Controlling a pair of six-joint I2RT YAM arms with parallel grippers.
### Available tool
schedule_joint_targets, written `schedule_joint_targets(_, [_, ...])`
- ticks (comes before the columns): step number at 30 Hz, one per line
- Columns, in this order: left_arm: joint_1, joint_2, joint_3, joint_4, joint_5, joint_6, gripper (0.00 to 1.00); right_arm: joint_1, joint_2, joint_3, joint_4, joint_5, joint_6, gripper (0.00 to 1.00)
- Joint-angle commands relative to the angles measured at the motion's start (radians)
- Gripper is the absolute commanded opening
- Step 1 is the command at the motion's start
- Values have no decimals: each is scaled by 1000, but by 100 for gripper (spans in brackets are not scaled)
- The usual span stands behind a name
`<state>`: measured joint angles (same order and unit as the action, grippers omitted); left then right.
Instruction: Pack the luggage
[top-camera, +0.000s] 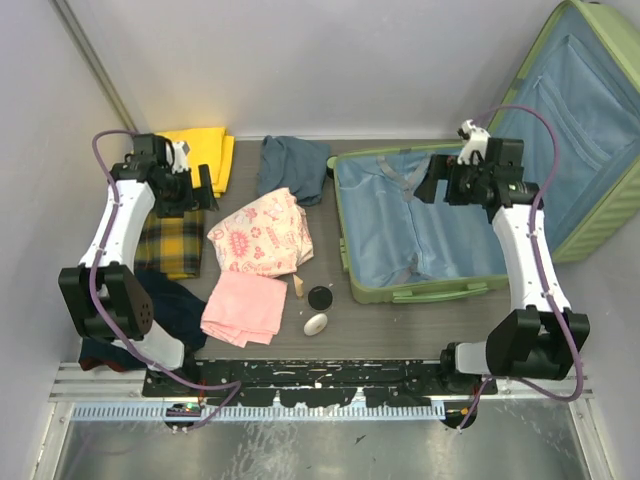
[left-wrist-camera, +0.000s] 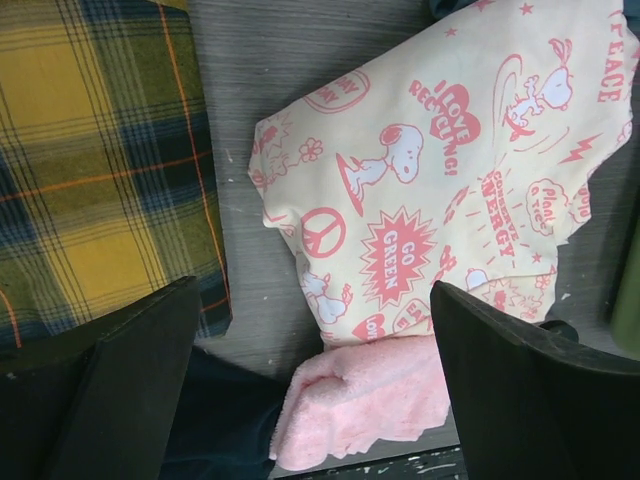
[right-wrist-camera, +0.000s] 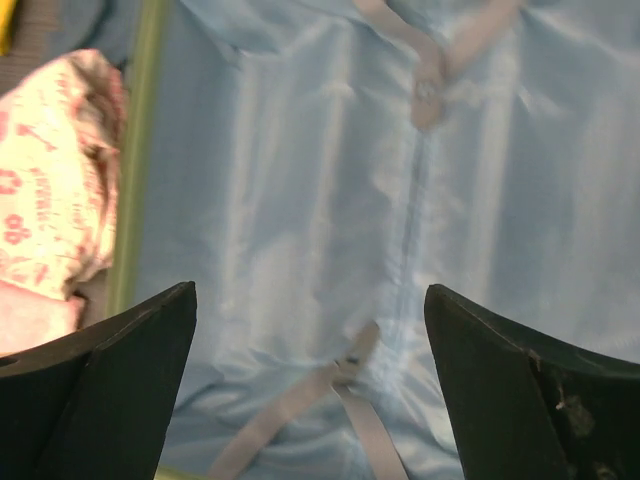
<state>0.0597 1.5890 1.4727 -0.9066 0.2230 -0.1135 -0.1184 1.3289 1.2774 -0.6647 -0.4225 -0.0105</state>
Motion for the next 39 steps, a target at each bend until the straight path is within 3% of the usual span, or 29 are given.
schedule_joint_targets(1, [6,-100,-20,-18,45,-47,98,120,78,143,75,-20,62,100])
schedule_joint_targets(18, [9,-349,-357,116,107,-269,98,559,527,520,142,88,214,100])
schedule_joint_targets(25, [9,-341,-429,162,167,-330,98,701,646,529,170,207,294,100])
schedule_joint_targets(30, [8,-344,-474,208,161,-352,98,749,712,524,172,322,322,100])
schedule_joint_targets(39, [8,-365,-560,279,177,-374,98,749,855,559,186,310,325,100])
